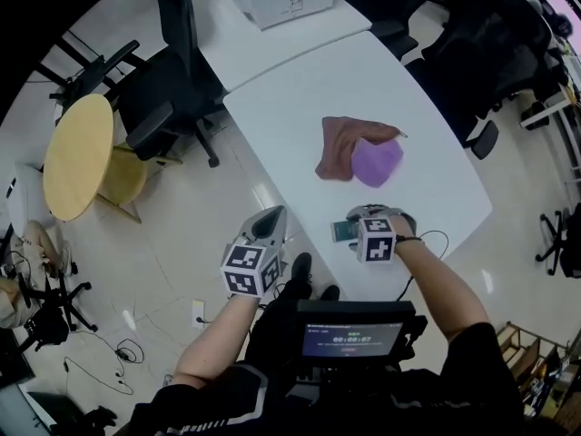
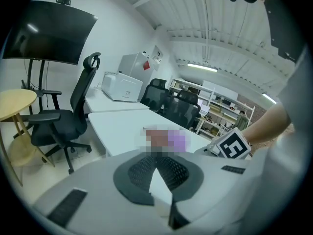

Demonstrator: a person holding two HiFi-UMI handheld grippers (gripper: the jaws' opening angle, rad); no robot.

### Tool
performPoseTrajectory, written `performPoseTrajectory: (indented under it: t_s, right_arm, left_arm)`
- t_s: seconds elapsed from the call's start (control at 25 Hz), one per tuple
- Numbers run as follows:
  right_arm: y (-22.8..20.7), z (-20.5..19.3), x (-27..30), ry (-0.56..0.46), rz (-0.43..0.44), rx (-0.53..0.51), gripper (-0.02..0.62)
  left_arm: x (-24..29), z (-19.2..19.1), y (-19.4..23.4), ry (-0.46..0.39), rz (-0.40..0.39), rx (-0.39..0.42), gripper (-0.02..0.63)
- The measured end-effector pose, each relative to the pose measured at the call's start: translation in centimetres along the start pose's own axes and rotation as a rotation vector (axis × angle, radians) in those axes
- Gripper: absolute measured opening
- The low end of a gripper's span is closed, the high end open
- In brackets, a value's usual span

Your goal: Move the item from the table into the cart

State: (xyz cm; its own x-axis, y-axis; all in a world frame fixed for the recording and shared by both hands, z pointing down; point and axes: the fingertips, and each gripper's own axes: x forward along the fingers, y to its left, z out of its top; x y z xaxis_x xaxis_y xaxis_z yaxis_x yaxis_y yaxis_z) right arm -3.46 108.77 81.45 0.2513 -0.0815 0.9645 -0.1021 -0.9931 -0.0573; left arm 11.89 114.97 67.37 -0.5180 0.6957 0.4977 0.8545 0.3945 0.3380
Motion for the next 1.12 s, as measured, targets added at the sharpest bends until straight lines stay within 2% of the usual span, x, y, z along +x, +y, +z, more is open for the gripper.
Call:
performPoseTrajectory:
  t_s: [0.44, 0.48, 0.72, 0.92, 1.12]
  right_arm:
    - [-0.8, -0.7, 1.3, 0.034, 0.006, -0.020, 0.267]
    - [-0.6, -0.7, 1.4, 0.034, 0.010, -0.018, 0.250]
    - [-0.6, -0.9, 1.3, 0.018, -0.004, 0.024, 0.245]
    - [-0.9, 0.2, -0.4, -0.061, -0.062, 0.098, 0.245]
    - [-1.5, 1.3, -6.8, -0.231, -0.174, 0.292, 0.245]
  left_arm:
    - [1.4, 0.3, -0.2, 0.001, -0.013, -0.010, -0.006]
    - [1.4, 0.2, -0.2, 0.003, -0.014, -0.010, -0.006]
    - [1.0, -0.3, -0.4, 0.005, -0.013, -0.018, -0.006]
    - [0.6, 0.4, -0.6, -0.011, -0.008, -0.023, -0.006]
    - [0.0, 3.4, -2.8, -0.061, -0.046, -0.001, -0.006]
